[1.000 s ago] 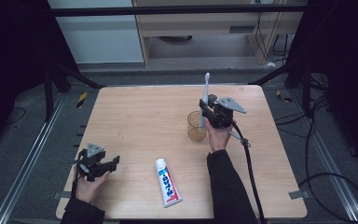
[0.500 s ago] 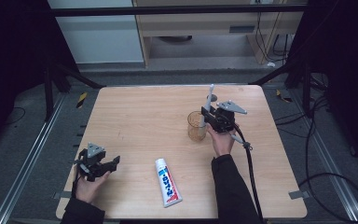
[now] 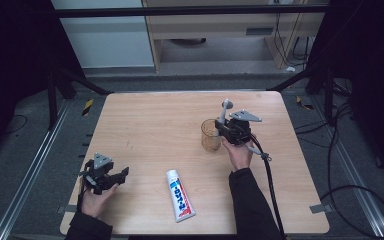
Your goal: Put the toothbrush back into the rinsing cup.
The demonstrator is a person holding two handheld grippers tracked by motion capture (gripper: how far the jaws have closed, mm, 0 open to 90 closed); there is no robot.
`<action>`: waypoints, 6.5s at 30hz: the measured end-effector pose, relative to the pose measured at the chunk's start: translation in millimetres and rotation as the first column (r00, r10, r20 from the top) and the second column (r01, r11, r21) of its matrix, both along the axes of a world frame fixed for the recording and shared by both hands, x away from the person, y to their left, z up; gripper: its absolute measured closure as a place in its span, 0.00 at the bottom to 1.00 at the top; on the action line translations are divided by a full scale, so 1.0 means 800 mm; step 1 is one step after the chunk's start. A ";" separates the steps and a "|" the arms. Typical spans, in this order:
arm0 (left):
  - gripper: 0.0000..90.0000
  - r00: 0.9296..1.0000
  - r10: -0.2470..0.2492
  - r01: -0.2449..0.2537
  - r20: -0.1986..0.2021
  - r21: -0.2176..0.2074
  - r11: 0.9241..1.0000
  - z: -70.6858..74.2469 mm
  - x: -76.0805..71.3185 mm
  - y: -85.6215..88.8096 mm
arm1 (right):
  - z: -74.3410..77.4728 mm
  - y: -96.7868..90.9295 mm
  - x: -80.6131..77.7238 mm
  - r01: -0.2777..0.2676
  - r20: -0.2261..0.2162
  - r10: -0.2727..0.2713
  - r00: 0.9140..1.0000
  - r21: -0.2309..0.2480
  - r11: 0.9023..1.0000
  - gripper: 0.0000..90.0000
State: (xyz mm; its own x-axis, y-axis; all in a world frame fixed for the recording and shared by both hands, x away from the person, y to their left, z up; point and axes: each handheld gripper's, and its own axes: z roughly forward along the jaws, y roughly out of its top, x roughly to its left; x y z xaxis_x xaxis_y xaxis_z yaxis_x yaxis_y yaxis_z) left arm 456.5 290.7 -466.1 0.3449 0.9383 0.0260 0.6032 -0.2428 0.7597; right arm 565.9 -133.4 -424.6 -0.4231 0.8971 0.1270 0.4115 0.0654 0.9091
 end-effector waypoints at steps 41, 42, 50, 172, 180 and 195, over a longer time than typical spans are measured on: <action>0.40 1.000 -0.005 0.005 0.002 -0.005 1.000 0.000 0.000 -0.001 | -0.009 0.007 -0.004 -0.026 0.026 0.026 0.999 0.008 1.000 0.63; 0.40 1.000 -0.004 0.004 0.002 -0.006 1.000 0.000 0.000 -0.001 | -0.009 0.007 -0.004 -0.027 0.026 0.026 0.999 0.009 1.000 0.63; 0.40 1.000 -0.004 0.004 0.001 -0.013 1.000 0.000 0.000 0.000 | -0.006 0.007 -0.005 -0.023 0.033 0.023 0.999 0.012 1.000 0.53; 1.00 0.803 -0.570 0.582 -0.173 0.027 0.813 -0.028 -0.063 -0.240 | -0.068 -0.133 -0.162 -0.004 -0.185 -0.027 0.982 -0.166 0.986 0.24; 1.00 0.812 -0.562 0.574 -0.157 0.040 0.818 -0.030 -0.052 -0.254 | -0.068 -0.133 -0.161 -0.005 -0.185 -0.027 0.982 -0.168 0.986 0.24; 1.00 0.837 -0.531 0.540 -0.130 0.043 0.840 -0.026 -0.028 -0.258 | -0.069 -0.133 -0.160 -0.010 -0.188 -0.023 0.982 -0.173 0.985 0.24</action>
State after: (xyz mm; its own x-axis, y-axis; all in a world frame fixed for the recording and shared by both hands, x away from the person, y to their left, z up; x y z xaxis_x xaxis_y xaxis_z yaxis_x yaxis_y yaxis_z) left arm 434.4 84.0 -486.8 0.7977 0.6026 0.0217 0.4393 -0.6053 0.6638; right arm 437.8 -239.5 -479.9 -0.4002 0.9152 0.0475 0.5754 0.2106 0.7903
